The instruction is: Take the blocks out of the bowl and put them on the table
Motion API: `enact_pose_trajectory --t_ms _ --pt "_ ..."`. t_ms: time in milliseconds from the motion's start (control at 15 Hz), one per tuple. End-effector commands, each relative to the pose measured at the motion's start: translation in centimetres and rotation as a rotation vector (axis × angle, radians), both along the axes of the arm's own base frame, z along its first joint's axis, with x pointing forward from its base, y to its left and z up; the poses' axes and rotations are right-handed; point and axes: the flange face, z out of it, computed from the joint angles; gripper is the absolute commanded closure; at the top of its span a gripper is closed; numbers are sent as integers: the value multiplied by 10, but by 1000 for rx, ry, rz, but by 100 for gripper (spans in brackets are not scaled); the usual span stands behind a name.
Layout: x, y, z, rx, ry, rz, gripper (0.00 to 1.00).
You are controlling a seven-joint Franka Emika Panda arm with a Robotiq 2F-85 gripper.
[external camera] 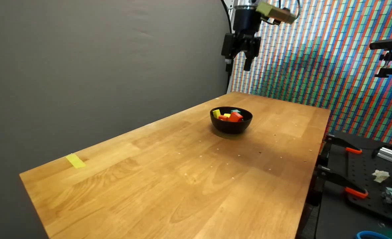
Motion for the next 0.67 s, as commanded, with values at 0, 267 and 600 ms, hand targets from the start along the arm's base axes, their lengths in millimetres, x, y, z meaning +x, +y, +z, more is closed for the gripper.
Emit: enact_pose_trajectory --t_ms 0,267,600 --pt "44 -6 -29 -9 40 -83 0" --pt "26 -7 -41 -4 64 -53 0" --pt "31 -29 -82 16 8 -96 0"
